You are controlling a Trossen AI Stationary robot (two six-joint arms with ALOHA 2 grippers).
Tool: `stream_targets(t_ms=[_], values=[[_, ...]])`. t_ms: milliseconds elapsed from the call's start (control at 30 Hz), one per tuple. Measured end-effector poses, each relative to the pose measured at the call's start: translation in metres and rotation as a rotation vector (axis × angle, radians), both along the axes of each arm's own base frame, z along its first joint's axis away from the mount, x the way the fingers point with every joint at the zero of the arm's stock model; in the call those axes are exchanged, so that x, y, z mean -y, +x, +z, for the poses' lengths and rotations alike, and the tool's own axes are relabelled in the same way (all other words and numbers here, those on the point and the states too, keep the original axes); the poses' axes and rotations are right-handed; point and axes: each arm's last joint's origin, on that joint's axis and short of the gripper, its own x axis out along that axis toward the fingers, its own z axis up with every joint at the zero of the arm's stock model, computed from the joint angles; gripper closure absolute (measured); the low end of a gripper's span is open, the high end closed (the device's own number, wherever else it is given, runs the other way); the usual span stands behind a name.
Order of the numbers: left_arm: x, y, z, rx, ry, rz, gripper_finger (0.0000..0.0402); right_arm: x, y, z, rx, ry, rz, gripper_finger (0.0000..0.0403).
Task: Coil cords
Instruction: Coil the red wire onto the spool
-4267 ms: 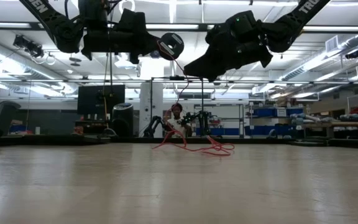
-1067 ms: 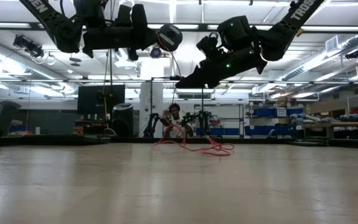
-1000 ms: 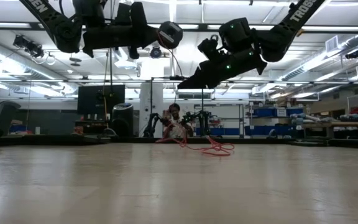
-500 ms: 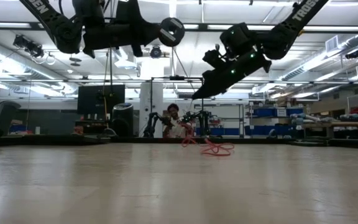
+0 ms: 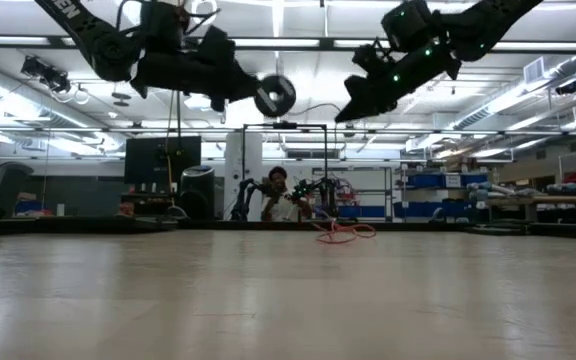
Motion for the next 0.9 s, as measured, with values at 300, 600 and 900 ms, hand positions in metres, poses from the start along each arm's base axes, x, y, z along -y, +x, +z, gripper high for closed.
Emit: stream_targets(t_ms=[300, 600, 900], values=[[-0.003, 0.004, -0.001, -0.119, 0.002, 0.141, 0.0401, -0.035, 0.023, 0.018, 0.188, -0.073, 0.187, 0.0403], [-0.002, 0.013, -0.010, -0.141, 0.019, 0.181, 0.0401, -0.047, 0.029, 0.029, 0.239, -0.139, 0.174, 0.0403], [0.001, 0.016, -0.015, -0.200, 0.103, 0.159, 0.0401, -0.039, 0.028, 0.038, 0.092, -0.212, 0.040, 0.0403]])
